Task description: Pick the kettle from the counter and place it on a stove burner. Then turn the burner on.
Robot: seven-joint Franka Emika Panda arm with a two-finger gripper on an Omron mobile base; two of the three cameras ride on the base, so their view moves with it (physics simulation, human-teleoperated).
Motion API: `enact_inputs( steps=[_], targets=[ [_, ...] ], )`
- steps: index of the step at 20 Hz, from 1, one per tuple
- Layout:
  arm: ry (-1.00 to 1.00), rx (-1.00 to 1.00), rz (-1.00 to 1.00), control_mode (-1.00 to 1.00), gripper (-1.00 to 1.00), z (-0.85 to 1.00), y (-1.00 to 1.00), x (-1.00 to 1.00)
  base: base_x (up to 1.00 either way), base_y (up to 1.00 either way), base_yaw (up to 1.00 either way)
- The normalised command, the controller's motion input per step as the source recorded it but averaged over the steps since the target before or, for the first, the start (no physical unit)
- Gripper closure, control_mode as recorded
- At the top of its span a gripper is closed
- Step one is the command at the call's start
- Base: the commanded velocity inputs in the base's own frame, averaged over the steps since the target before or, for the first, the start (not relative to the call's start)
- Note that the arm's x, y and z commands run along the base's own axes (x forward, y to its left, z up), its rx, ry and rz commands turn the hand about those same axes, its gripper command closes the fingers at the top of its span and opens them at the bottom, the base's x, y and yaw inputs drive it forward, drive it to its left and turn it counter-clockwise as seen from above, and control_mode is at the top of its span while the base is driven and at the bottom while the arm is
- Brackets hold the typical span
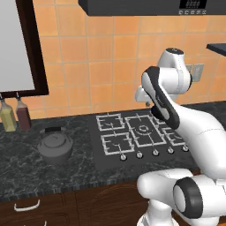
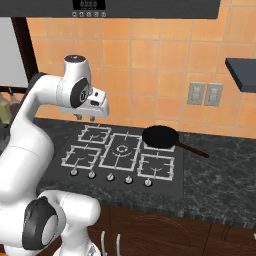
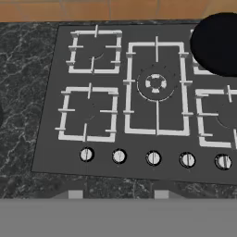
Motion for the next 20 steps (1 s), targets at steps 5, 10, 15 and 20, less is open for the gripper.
enact_inputs(
  steps=[5,10,15,20],
  targets=[
    [-0.08,0.00,0.01,-1.00,-1.00,0.00,0.42,-0.27,0.00,0.00,0.00],
    [-0.16,0.00,0.00,-1.00,-1.00,0.00,1.00,-0.77,0.00,0.00,0.00],
    [-0.15,-0.01,0.02,-1.00,-1.00,0.00,1.00,-0.64,0.00,0.00,0.00],
    [-0.15,-0.06,0.04,-1.00,-1.00,0.00,1.00,-0.50,0.00,0.00,0.00]
  ],
)
